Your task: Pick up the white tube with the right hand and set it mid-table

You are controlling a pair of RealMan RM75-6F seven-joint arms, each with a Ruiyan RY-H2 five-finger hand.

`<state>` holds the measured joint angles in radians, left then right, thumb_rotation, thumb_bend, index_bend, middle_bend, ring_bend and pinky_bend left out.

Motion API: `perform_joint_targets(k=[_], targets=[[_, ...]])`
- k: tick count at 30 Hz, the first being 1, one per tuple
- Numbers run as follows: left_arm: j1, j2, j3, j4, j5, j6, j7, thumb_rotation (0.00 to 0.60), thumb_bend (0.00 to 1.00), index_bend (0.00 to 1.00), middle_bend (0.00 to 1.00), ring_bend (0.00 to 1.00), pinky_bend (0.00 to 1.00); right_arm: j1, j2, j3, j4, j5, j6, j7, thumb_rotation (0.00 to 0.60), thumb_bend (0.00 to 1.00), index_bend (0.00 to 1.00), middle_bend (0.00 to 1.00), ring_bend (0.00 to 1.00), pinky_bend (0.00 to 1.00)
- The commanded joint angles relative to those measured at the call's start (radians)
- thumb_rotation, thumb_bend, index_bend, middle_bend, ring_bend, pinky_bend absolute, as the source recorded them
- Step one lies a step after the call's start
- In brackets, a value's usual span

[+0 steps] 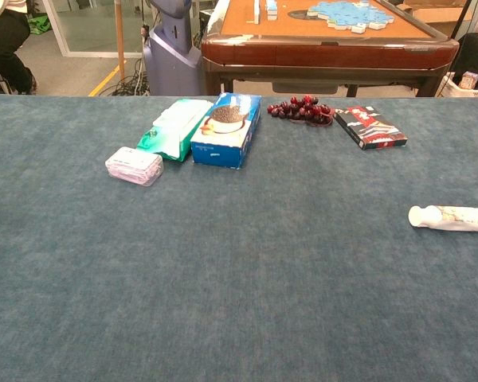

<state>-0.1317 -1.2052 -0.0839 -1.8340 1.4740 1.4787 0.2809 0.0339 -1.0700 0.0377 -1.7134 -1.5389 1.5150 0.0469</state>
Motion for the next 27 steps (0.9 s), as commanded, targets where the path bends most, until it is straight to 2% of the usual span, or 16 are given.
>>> perform_joint_targets(k=[1, 9, 16, 27], targets=[[0.002, -0.003, 0.002, 0.003, -0.007, 0.000, -0.002, 0.600, 0.20, 0.26, 0.39, 0.37, 0.17, 0.004, 0.000, 0.001, -0.002, 0.000, -0.006, -0.003, 0.600, 0.11, 0.41, 0.41, 0.28, 0.26], [0.010, 0.000, 0.013, 0.006, -0.005, 0.007, -0.015, 0.600, 0.20, 0.26, 0.39, 0.37, 0.15, 0.036, 0.016, 0.013, -0.019, -0.009, -0.039, -0.044, 0.600, 0.11, 0.41, 0.41, 0.28, 0.26], [0.013, -0.004, 0.014, 0.022, 0.003, 0.019, -0.015, 0.600, 0.20, 0.26, 0.39, 0.37, 0.14, 0.113, 0.033, 0.040, -0.035, 0.006, -0.138, -0.146, 0.600, 0.11, 0.41, 0.41, 0.28, 0.26], [0.021, -0.006, 0.022, 0.032, 0.010, 0.028, -0.038, 0.600, 0.20, 0.26, 0.39, 0.37, 0.14, 0.257, -0.058, 0.084, 0.055, 0.122, -0.339, -0.304, 0.600, 0.11, 0.41, 0.44, 0.29, 0.26]])
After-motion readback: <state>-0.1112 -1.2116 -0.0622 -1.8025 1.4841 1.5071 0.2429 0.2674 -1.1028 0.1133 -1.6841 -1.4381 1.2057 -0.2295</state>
